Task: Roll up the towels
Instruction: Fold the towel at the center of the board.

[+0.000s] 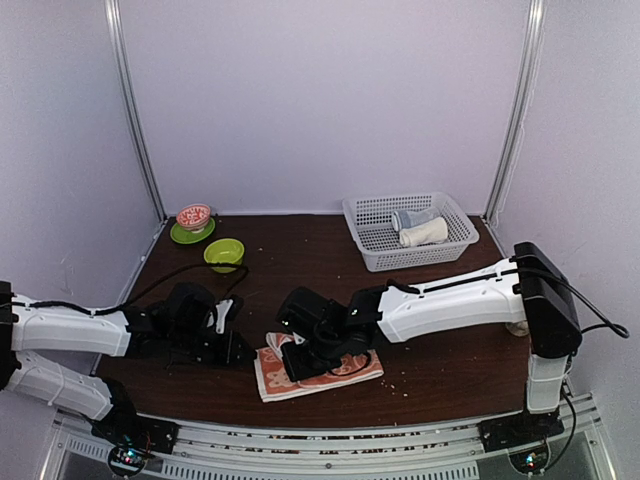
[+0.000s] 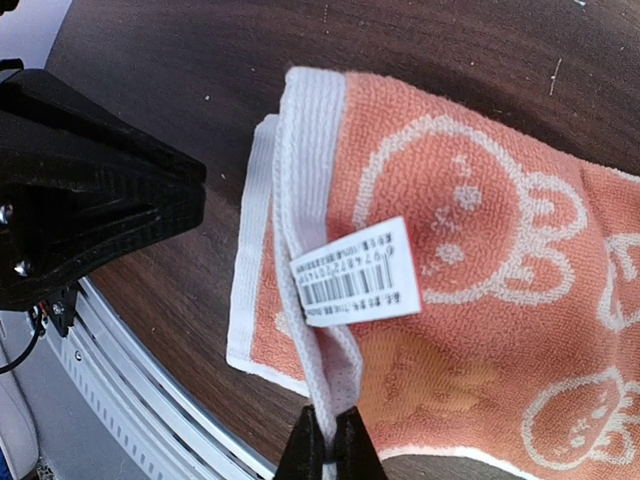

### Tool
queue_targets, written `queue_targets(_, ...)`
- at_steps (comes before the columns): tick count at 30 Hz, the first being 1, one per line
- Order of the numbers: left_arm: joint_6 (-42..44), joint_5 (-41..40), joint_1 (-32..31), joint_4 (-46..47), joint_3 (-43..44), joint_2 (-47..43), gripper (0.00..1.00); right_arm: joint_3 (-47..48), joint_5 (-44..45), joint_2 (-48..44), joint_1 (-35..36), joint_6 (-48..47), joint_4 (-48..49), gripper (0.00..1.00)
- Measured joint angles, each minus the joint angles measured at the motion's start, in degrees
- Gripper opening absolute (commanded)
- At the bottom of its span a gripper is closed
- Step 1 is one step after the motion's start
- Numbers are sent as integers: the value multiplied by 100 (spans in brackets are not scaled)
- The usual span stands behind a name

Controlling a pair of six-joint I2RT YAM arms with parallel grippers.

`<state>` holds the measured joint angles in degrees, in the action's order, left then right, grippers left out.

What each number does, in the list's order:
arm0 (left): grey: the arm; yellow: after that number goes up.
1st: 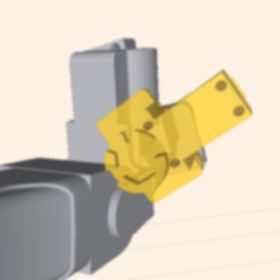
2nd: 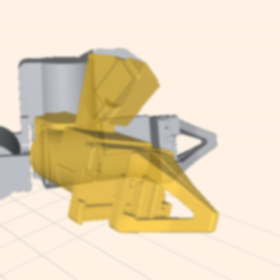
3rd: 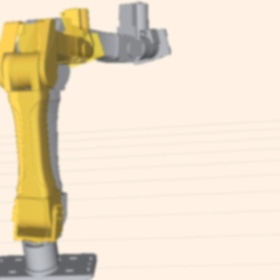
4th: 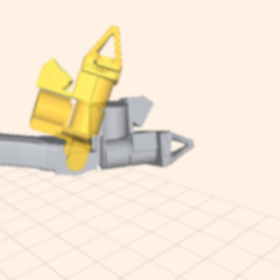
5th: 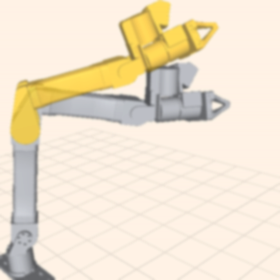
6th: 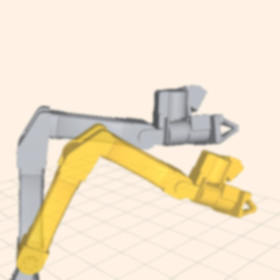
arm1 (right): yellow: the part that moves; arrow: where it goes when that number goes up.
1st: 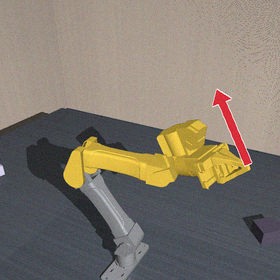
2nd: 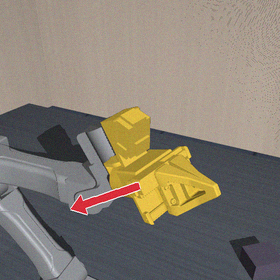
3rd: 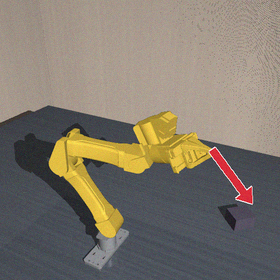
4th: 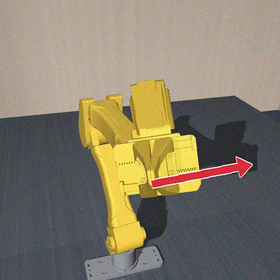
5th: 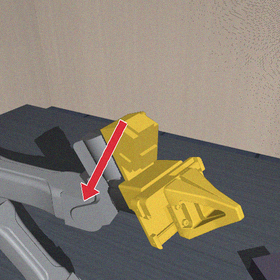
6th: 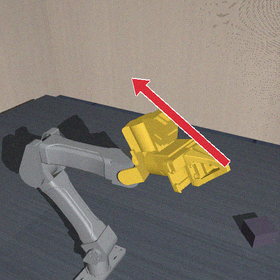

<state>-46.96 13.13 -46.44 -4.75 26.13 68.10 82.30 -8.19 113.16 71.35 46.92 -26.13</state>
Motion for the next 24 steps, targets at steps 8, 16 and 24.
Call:
queue_targets(8,-39,229,0,483,216,1233,0,0,2,13,0,2,-26,0)
queue_targets(16,-236,442,2,1163,269,1847,0,31,-2,11,0,13,-98,0)
queue_targets(24,-313,476,0,1311,269,1912,0,396,-155,20,2,118,-122,0)
